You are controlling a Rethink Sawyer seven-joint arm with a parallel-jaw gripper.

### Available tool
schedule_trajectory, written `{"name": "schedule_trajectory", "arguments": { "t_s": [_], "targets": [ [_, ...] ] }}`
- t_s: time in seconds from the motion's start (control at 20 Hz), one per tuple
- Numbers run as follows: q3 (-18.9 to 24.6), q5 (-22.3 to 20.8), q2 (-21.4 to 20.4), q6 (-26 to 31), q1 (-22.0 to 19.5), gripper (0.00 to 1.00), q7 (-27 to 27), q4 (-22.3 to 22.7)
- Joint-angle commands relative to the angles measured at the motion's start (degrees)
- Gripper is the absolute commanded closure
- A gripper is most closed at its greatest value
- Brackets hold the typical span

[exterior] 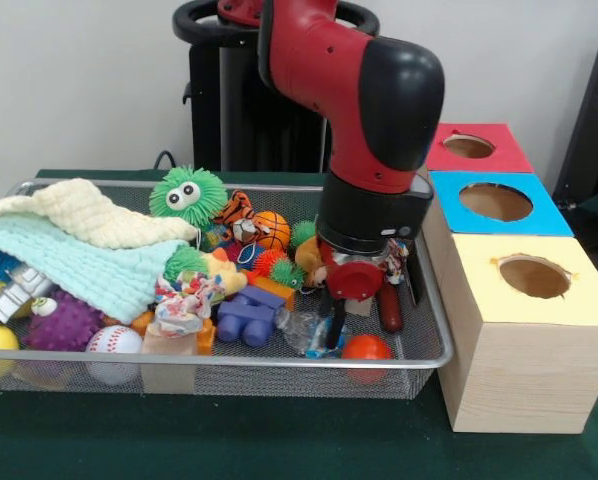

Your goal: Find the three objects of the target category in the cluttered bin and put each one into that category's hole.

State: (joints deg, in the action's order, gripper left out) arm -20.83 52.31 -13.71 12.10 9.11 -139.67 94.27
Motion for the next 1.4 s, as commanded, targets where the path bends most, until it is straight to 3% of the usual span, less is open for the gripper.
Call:
{"name": "schedule_trajectory", "arguments": {
  "t_s": [0.05,0.25,0.45,0.95,1.4],
  "targets": [
    [7.0,0.6,2.0,0.3,-4.0,0.00,-10.3,-1.4],
    [2.8,-0.5,3.4,1.1,-2.8,0.00,-10.4,-3.3],
    [1.4,-0.5,2.9,1.9,-1.9,0.00,-11.2,-3.4],
    [2.6,-1.0,-2.6,1.9,-2.2,0.00,-10.2,1.2],
    [6.3,-0.7,-5.3,-4.6,-4.9,0.00,-9.7,3.5]
  ]
}}
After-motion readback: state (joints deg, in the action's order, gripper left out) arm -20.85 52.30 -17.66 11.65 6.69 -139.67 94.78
